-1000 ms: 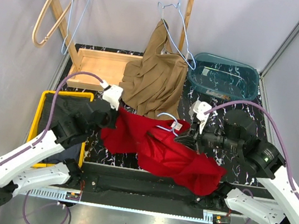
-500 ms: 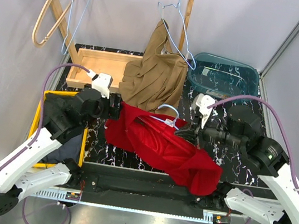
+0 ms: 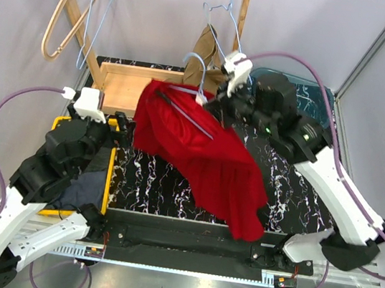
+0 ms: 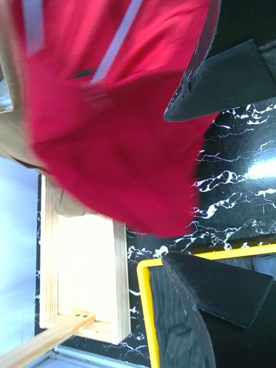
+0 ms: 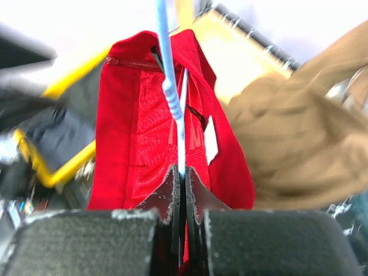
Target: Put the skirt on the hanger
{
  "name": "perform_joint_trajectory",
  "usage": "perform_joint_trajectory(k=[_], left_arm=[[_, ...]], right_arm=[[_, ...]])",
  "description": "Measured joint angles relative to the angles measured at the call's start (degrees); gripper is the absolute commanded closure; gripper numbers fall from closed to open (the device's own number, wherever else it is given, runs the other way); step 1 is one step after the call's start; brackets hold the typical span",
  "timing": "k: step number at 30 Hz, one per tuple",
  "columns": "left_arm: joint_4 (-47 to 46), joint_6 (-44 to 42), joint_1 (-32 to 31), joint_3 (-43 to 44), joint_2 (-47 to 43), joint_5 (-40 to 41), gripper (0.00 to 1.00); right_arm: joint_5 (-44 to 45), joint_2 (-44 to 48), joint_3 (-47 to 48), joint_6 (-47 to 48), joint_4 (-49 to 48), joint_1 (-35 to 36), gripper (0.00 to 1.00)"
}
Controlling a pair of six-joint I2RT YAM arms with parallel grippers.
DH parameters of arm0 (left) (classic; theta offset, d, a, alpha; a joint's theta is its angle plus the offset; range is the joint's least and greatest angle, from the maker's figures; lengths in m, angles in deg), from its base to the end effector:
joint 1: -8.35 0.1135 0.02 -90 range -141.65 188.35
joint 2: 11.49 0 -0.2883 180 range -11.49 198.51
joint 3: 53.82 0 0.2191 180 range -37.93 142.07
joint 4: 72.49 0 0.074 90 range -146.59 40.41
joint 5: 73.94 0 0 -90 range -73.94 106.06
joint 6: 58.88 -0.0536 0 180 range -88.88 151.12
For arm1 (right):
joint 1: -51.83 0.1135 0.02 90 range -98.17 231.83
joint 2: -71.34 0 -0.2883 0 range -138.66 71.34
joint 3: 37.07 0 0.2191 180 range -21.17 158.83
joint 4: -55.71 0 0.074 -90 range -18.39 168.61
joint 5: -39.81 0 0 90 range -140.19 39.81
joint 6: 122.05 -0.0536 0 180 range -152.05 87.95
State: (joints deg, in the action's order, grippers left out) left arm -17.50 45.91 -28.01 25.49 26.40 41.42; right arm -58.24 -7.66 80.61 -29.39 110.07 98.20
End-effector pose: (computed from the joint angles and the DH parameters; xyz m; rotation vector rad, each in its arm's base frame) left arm 0.0746 -0.0264 0.4068 0.0231 1.7907 -0.2415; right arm 0.1728 0.1922 0.4991 -0.8764 1.6787 0.6571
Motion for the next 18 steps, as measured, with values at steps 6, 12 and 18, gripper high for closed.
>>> perform_joint_trajectory(k=[6,12,18], left_arm=[[2.0,0.0,0.0,0.0,-3.1,-0.5,0.01],[2.1,-0.2,0.0,0.0,-3.6,-2.8,0.01],[2.0,-0.1,0.0,-0.2,-3.7,-5.2,0.01]], right_arm=[[4.6,-10.5,11.1,-1.3,-4.8,0.0,1.00],[10.2,-22.8,24.8,-2.6,-7.4,0.0,1.00],[14.3,-35.6,41.1,-2.7,-7.8,-0.8,1.00]])
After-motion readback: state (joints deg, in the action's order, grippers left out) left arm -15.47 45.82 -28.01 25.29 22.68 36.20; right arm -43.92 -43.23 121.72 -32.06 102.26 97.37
